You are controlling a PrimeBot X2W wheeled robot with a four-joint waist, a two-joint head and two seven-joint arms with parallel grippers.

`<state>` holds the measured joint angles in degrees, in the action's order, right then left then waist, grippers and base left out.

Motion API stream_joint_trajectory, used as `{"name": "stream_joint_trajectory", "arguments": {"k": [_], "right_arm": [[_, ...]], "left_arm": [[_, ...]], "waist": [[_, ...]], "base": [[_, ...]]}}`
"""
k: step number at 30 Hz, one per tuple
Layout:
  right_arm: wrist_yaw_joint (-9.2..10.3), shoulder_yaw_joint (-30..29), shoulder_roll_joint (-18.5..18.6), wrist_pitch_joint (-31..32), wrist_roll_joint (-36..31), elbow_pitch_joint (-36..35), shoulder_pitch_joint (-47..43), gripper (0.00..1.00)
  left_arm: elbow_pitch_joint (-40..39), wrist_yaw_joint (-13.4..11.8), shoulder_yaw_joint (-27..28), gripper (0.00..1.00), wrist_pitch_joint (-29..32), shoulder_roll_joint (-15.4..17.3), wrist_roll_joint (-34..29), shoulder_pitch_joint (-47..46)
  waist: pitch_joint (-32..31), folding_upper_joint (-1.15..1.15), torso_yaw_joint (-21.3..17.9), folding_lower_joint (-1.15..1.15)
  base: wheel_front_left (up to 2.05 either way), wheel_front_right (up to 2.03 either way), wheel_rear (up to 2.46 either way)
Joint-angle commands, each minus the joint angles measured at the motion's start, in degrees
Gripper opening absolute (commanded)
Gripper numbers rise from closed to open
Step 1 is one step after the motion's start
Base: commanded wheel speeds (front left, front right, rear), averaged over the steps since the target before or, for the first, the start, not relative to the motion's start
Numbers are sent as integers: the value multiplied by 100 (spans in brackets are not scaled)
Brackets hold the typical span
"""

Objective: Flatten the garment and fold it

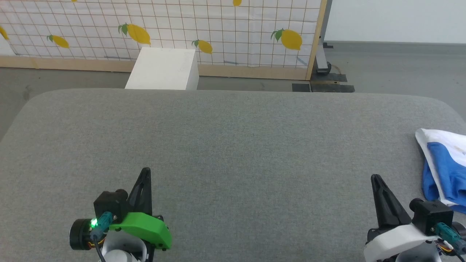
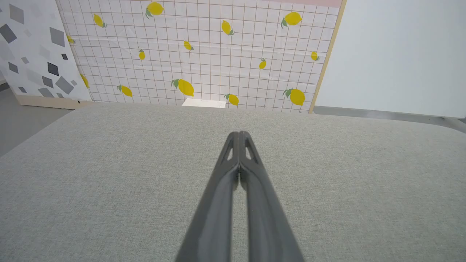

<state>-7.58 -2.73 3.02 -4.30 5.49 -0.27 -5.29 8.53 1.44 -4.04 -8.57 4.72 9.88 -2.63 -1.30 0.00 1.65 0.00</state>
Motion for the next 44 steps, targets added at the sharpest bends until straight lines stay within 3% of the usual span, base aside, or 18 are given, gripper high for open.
{"name": "stream_joint_trajectory", "arguments": {"k": [1, 44], "right_arm": [[4, 16, -5, 26, -50, 11, 116, 0], [7, 174, -11, 275, -357, 21, 370, 0]], "left_arm": [[-52, -31, 35, 0, 29, -40, -56, 91], [-545, -101, 262, 0, 539, -129, -630, 197]], "waist": [[2, 0, -3, 0], [81, 0, -102, 0]], "base": [[0, 0, 0], [0, 0, 0]]}}
